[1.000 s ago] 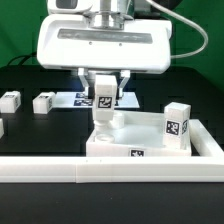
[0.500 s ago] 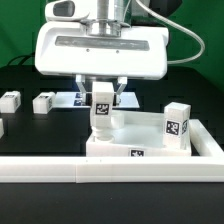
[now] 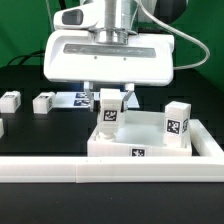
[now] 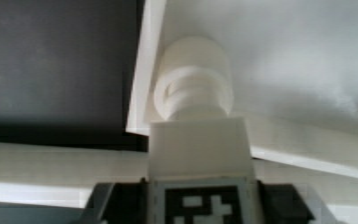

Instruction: Assemble square table

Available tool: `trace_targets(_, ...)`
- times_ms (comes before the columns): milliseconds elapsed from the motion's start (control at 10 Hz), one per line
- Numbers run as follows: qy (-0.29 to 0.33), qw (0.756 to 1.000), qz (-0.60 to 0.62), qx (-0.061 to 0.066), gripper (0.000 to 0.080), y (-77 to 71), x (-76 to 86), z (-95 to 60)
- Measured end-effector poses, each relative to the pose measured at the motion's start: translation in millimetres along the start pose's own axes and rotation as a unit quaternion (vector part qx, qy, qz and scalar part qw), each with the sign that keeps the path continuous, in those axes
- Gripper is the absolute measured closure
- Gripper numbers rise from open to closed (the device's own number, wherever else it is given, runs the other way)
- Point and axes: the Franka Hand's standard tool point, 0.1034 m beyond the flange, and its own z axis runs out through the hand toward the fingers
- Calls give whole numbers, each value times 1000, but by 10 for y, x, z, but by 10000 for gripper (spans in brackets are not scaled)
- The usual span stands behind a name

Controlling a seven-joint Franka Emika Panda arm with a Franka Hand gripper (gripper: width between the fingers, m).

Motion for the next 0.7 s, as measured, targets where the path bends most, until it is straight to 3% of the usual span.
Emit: trace_targets(700, 37, 999, -2, -16, 512, 78, -26, 18)
